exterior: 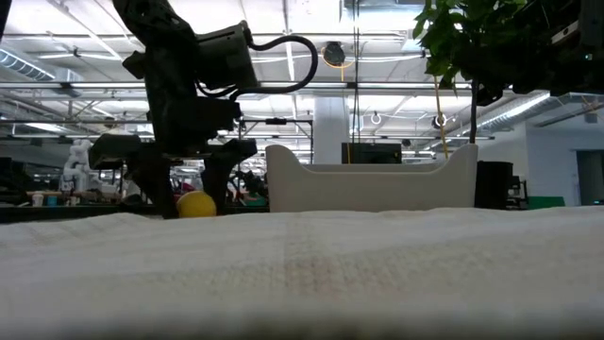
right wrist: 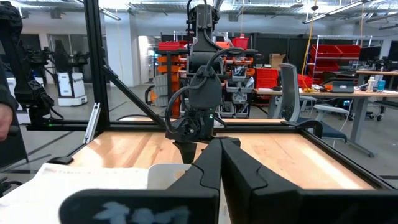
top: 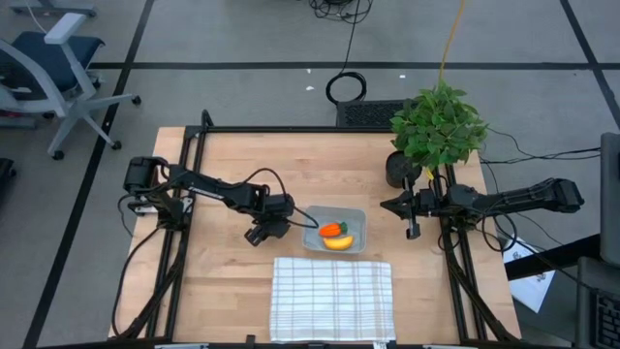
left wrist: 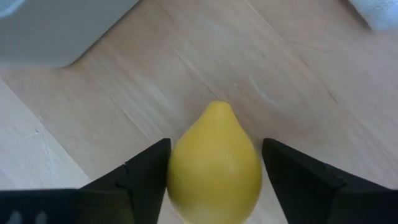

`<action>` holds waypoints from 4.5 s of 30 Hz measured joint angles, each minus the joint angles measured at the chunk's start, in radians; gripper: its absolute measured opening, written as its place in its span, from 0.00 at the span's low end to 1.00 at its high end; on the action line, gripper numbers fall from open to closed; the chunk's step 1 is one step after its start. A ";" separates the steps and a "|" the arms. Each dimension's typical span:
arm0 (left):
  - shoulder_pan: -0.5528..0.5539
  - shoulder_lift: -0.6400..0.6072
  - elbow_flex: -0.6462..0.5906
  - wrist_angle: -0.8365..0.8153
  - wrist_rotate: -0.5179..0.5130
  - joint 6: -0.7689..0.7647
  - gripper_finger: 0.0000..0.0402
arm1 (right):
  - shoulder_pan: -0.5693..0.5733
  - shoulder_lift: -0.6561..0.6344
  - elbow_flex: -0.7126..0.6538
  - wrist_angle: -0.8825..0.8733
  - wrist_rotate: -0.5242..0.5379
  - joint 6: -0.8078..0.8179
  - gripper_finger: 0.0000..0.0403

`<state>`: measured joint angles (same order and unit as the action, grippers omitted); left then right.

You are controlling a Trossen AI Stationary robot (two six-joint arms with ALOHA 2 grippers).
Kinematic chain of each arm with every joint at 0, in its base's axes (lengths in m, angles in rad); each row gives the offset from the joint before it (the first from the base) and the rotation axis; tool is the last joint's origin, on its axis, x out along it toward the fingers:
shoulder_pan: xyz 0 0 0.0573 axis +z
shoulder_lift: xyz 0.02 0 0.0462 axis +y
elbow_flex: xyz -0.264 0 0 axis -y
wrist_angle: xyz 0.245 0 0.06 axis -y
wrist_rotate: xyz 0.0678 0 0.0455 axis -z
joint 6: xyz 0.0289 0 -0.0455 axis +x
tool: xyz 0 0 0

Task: Pick and placing Produce into tupperware
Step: Put the lemon into the gray bin

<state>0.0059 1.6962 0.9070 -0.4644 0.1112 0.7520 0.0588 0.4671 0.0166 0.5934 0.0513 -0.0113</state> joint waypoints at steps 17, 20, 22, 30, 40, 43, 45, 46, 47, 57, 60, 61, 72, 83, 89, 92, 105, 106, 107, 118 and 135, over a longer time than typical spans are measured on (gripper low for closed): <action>-0.001 -0.008 0.000 -0.013 -0.068 0.004 0.52 | 0.000 0.000 0.000 0.000 0.000 0.000 0.00; -0.001 -0.024 0.000 -0.025 -0.091 0.007 0.53 | 0.000 0.000 0.000 0.000 0.000 0.000 0.00; -0.001 -0.047 0.000 -0.046 -0.113 0.023 0.52 | 0.000 0.000 0.000 0.006 0.000 0.000 0.00; 0.013 -0.154 0.030 -0.130 -0.191 -0.052 0.49 | 0.000 0.003 0.000 0.022 0.000 0.000 0.00; 0.091 -0.359 0.101 -0.239 -0.170 -0.233 0.52 | 0.000 0.010 0.000 0.022 -0.001 0.003 0.00; 0.139 -0.429 0.093 -0.236 -0.064 -0.279 0.50 | 0.000 0.015 0.000 0.022 -0.001 0.003 0.00; 0.170 -0.467 0.082 -0.218 0.010 -0.304 0.49 | 0.000 0.019 0.000 0.025 -0.001 0.002 0.00; 0.182 -0.483 0.072 -0.219 0.042 -0.317 0.49 | 0.000 0.019 0.000 0.024 -0.001 0.003 0.00; 0.191 -0.498 0.062 -0.208 0.062 -0.328 0.50 | 0.000 0.019 0.000 0.023 -0.001 0.003 0.00; 0.236 -0.627 -0.165 0.007 0.252 -0.386 0.50 | 0.000 0.022 0.000 0.023 -0.003 0.002 0.00; 0.237 -0.658 -0.255 0.110 0.256 -0.411 0.48 | 0.000 0.022 0.000 0.016 -0.003 0.000 0.00; 0.238 -0.667 -0.284 0.143 0.256 -0.422 0.48 | 0.000 0.023 0.000 0.017 -0.003 0.000 0.00; 0.243 -0.704 -0.478 0.444 0.258 -0.474 0.52 | 0.000 0.022 0.000 0.022 -0.003 0.000 0.00; 0.243 -0.704 -0.498 0.513 0.267 -0.470 0.53 | 0.000 0.022 0.000 0.023 -0.003 0.003 0.00; 0.243 -0.704 -0.498 0.551 0.283 -0.447 0.51 | 0.000 0.022 0.000 0.023 -0.003 0.002 0.00; 0.245 -0.704 -0.498 0.564 0.282 -0.447 0.50 | 0.000 0.022 0.000 0.023 -0.003 0.002 0.00; 0.245 -0.704 -0.498 0.571 0.282 -0.448 0.51 | 0.000 0.022 0.000 0.023 -0.003 0.000 0.00; 0.245 -0.704 -0.498 0.571 0.282 -0.448 0.51 | 0.000 0.022 0.000 0.023 -0.003 0.000 0.00; 0.245 -0.704 -0.498 0.572 0.282 -0.449 0.51 | 0.000 0.022 0.000 0.023 -0.003 0.000 0.00; 0.245 -0.704 -0.498 0.576 0.281 -0.447 0.52 | 0.000 0.022 0.000 0.023 -0.003 0.000 0.00; 0.209 -0.590 -0.456 0.863 0.116 -0.672 0.52 | 0.000 0.023 0.000 0.023 -0.002 0.000 0.00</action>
<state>0.2145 1.1063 0.4513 0.3985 0.2276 0.0799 0.0589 0.4896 0.0166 0.6167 0.0490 -0.0115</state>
